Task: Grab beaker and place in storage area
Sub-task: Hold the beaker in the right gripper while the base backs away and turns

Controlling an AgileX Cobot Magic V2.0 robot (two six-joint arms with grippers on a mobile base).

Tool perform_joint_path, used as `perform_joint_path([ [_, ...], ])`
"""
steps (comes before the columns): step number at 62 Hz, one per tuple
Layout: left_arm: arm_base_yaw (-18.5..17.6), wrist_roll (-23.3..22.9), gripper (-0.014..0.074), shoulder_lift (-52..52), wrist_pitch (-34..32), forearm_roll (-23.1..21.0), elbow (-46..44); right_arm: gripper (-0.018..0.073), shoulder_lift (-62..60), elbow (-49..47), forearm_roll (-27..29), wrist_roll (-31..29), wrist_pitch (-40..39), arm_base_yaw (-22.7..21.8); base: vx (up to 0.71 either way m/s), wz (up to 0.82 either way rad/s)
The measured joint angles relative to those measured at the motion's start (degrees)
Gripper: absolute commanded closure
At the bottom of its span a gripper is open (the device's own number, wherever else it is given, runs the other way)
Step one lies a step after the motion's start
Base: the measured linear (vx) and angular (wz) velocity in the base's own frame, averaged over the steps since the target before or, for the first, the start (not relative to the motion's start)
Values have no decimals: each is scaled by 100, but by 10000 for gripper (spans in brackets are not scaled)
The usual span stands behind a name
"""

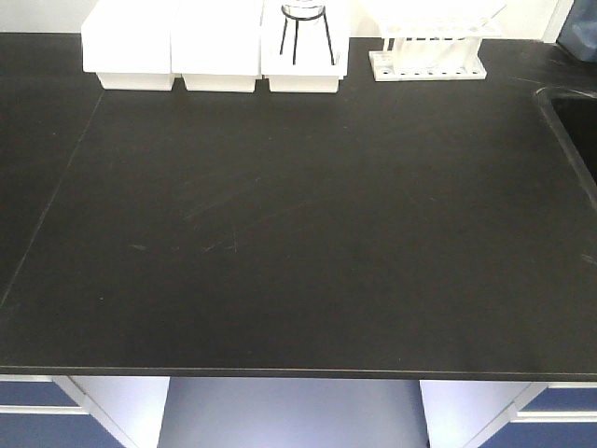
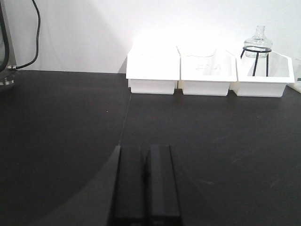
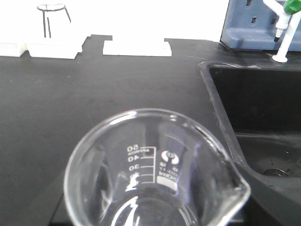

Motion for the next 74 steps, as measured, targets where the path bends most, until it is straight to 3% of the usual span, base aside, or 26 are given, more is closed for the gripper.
perform_joint_path([
  [74, 0, 0, 605, 0, 0, 0, 0, 563, 0, 0, 18, -4, 0, 0, -1, 1],
])
